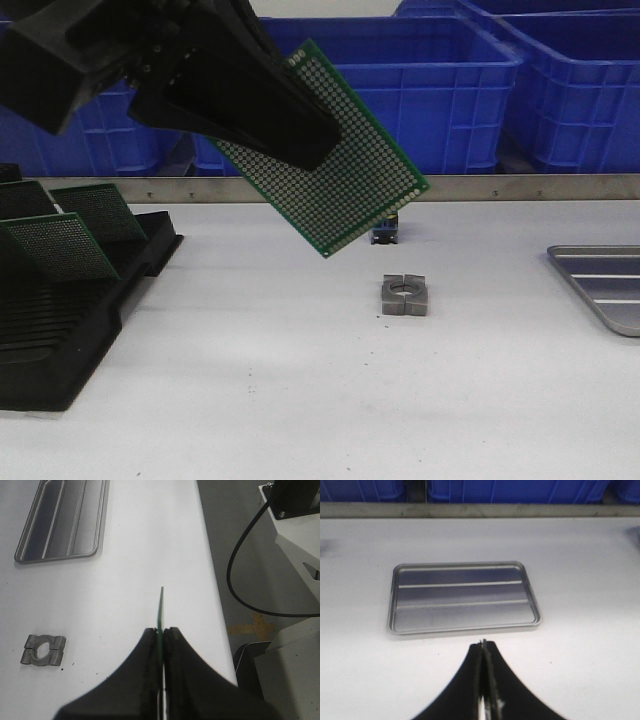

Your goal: Place circuit board on tray

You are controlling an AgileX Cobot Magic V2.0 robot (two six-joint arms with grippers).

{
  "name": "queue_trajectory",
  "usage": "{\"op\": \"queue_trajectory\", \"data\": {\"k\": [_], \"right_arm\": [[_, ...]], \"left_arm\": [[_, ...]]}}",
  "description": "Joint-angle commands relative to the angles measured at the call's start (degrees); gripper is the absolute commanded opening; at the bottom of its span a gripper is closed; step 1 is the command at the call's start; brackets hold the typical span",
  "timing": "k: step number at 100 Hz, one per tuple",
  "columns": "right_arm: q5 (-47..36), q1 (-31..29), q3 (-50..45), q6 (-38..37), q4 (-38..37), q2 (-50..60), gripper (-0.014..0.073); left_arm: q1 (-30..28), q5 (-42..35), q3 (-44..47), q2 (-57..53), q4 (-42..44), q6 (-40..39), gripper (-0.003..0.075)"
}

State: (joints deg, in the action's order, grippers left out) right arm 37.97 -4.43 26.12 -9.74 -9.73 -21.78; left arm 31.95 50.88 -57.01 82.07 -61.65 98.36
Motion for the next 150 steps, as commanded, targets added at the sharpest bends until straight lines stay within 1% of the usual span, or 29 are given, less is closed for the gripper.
{"op": "queue_trajectory", "data": {"k": [1,10,17,26,33,40,52,57,62,66,79,92,101,113,123,150], "right_arm": [[-2.24,0.10,3.12,0.11,2.96,-5.33,-0.0062],[-2.21,0.10,3.96,0.58,6.89,-9.67,-0.0062],[-2.59,0.10,4.45,3.40,10.36,-12.52,-0.0062],[-2.99,0.16,5.14,10.16,16.23,-15.49,-0.0046],[-3.56,1.19,5.46,16.31,22.29,-16.96,0.0004],[-4.73,3.16,5.46,22.68,29.18,-17.81,0.0108],[-5.20,7.41,5.46,35.29,39.82,-19.17,0.0373],[-5.34,9.17,5.46,40.96,43.56,-19.78,0.0451],[-5.34,10.92,5.46,45.70,47.41,-20.60,0.0494],[-5.14,12.50,5.46,49.38,50.63,-21.64,0.0499],[-3.95,17.48,5.46,65.27,59.07,-25.51,0.0484],[-1.85,21.08,5.54,80.22,68.32,-29.44,0.0484],[0.04,23.04,6.22,88.08,74.10,-32.29,0.0484],[1.96,24.95,8.27,97.20,78.55,-36.08,0.0484],[2.46,26.09,10.24,100.24,80.17,-39.24,0.0484],[2.89,29.39,15.39,100.46,80.34,-48.30,0.0482]], "left_arm": [[0.34,0.00,-1.72,-1.92,-3.77,-0.26,-0.0017],[0.34,0.00,-1.72,-1.92,-3.77,-0.26,-0.0017],[0.34,0.00,-1.72,-1.92,-3.77,-0.26,-0.0017],[0.34,0.00,-1.72,-1.92,-3.77,-0.26,-0.0017],[0.34,0.00,-1.72,-1.92,-3.77,-0.26,-0.0017],[0.34,-0.06,-1.72,-1.92,-3.77,-0.26,-0.0017],[0.34,-0.06,-1.72,-1.92,-3.77,-0.26,-0.0017],[0.34,-0.06,-1.72,-1.92,-3.77,-0.26,-0.0017],[0.34,-0.06,-1.72,-1.92,-3.77,-0.26,-0.0017],[0.34,-0.06,-1.72,-1.92,-3.77,-0.26,-0.0017],[0.34,-0.06,-1.72,-1.92,-3.77,-0.26,-0.0017],[0.34,-0.06,-1.72,-1.92,-3.77,-0.26,-0.0017],[0.34,-0.06,-1.72,-1.92,-3.77,-0.26,-0.0017],[0.34,-0.06,-1.72,-1.92,-3.77,-0.26,-0.0017],[0.34,-0.14,-1.72,-1.92,-3.77,-0.26,-0.0017],[0.34,-0.14,-1.72,-1.92,-3.77,-0.26,-0.0017]]}}
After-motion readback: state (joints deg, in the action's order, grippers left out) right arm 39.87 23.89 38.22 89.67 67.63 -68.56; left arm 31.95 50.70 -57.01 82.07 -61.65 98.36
